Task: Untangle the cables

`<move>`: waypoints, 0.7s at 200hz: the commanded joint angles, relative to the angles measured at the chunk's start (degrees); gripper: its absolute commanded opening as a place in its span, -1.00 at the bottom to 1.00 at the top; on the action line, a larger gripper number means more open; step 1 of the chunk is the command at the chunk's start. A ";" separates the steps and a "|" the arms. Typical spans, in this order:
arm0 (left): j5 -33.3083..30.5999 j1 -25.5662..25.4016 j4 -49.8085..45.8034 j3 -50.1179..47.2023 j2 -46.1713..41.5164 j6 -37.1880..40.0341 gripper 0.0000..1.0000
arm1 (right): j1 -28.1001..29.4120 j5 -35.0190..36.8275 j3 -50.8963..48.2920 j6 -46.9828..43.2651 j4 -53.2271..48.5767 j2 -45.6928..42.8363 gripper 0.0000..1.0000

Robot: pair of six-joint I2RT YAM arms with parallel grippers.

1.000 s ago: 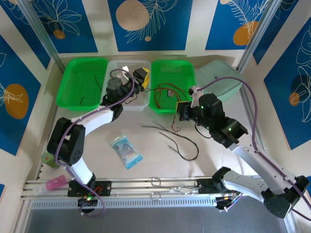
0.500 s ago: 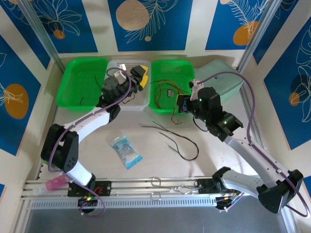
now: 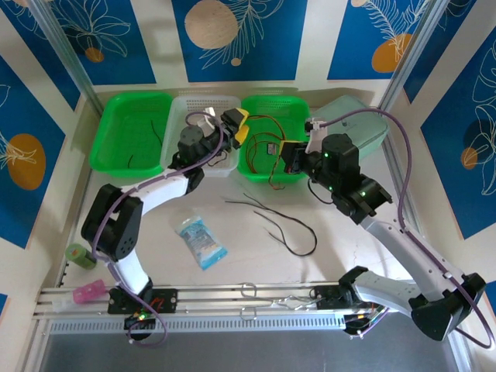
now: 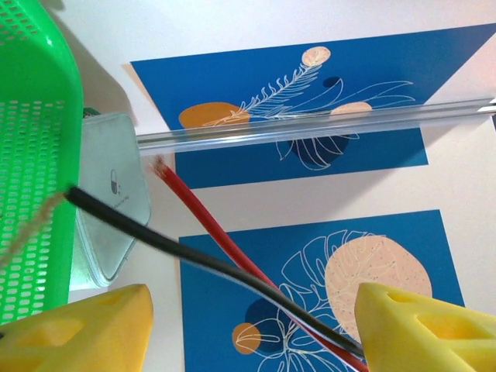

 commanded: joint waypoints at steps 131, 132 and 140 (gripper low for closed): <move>6.64 2.91 -8.17 10.95 -1.12 15.60 -1.00 | -4.19 -6.63 -0.82 -2.02 -11.04 -4.82 0.22; 6.82 2.91 -8.87 11.06 -1.36 16.21 -1.00 | -4.36 -6.67 -0.80 -2.06 -11.16 -4.87 0.23; 8.22 2.91 -14.08 11.99 -2.97 21.82 -1.00 | -5.81 -7.13 -0.69 -2.63 -11.81 -5.70 0.31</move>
